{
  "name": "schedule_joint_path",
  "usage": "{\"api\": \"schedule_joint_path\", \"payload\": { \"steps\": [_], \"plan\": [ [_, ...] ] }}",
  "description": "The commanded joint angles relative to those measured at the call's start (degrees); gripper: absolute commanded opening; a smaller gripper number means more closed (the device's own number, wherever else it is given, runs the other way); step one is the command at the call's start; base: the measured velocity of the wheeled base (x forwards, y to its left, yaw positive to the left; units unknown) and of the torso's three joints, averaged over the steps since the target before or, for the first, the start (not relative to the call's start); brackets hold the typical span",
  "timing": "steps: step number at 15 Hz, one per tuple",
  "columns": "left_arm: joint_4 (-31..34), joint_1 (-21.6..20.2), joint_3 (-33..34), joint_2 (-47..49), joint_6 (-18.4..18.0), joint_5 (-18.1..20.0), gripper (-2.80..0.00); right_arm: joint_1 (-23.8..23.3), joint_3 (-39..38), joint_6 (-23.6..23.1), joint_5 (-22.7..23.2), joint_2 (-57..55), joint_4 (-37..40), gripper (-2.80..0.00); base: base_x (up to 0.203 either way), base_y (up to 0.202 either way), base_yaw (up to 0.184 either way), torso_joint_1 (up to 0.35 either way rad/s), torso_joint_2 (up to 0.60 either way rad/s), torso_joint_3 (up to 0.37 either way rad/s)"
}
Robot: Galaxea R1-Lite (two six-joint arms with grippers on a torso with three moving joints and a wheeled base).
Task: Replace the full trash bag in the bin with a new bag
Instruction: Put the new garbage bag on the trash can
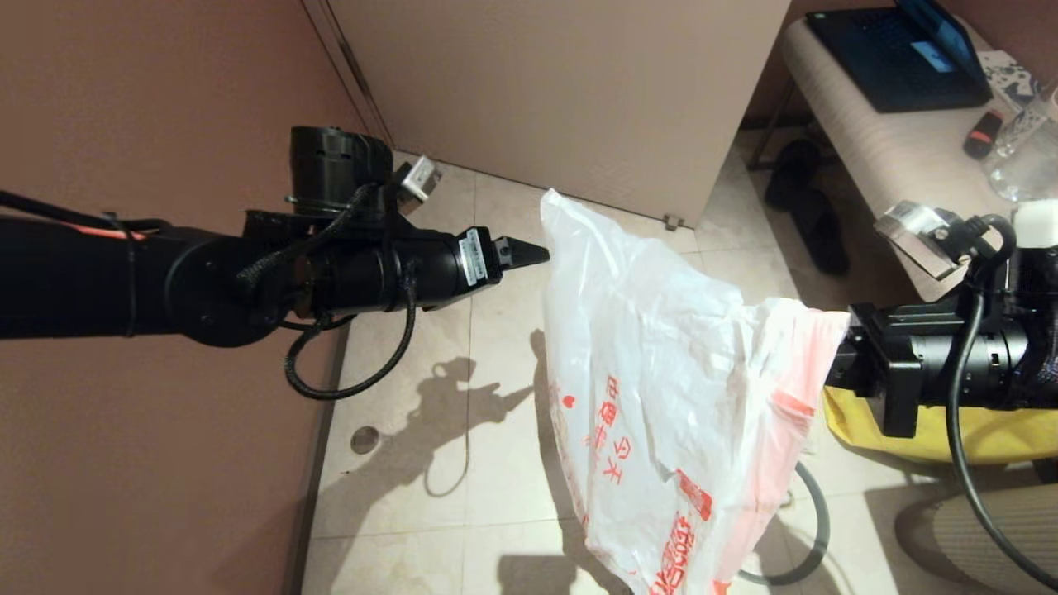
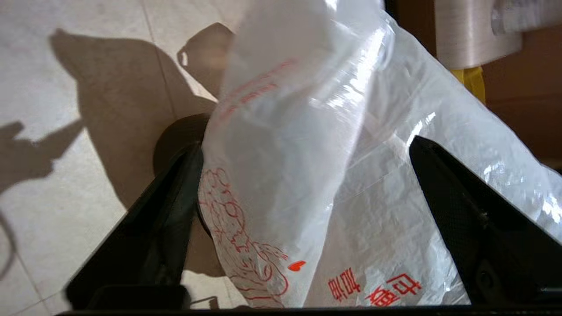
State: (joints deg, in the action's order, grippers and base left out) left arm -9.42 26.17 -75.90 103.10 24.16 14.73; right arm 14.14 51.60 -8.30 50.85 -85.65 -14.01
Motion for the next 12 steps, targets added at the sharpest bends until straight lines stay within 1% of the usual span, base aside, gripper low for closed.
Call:
{"api": "schedule_joint_path", "payload": {
  "steps": [1,3,6,9,11,12],
  "plan": [
    [-0.1,-0.3,-2.1,1.9,0.6,-0.4,-2.8,-0.3,1.5,-0.5,0.3,-1.5,1.3,-2.8,0.0,0.0,0.0,0.0,0.0,0.0],
    [-0.1,-0.3,-2.9,-0.4,1.3,-0.6,-2.8,-0.3,1.5,-1.4,0.3,-1.3,2.9,-2.8,0.0,0.0,0.0,0.0,0.0,0.0],
    [-1.6,-0.3,-7.3,4.1,1.6,-1.2,-2.8,0.3,1.6,-4.2,0.2,-2.2,5.5,-2.8,0.0,0.0,0.0,0.0,0.0,0.0],
    [-6.1,0.5,-15.2,10.8,1.4,-1.4,-2.8,2.0,1.6,-4.3,0.1,-2.8,5.7,-2.8,0.0,0.0,0.0,0.0,0.0,0.0],
    [-6.6,1.4,-21.2,15.4,1.3,-1.2,-2.8,2.1,1.6,-4.3,0.1,-3.3,5.8,-2.8,0.0,0.0,0.0,0.0,0.0,0.0],
    [-6.7,2.0,-23.4,16.9,1.3,-0.5,-2.8,2.2,1.7,-4.3,0.1,-3.7,5.7,-2.8,0.0,0.0,0.0,0.0,0.0,0.0]
  ]
}}
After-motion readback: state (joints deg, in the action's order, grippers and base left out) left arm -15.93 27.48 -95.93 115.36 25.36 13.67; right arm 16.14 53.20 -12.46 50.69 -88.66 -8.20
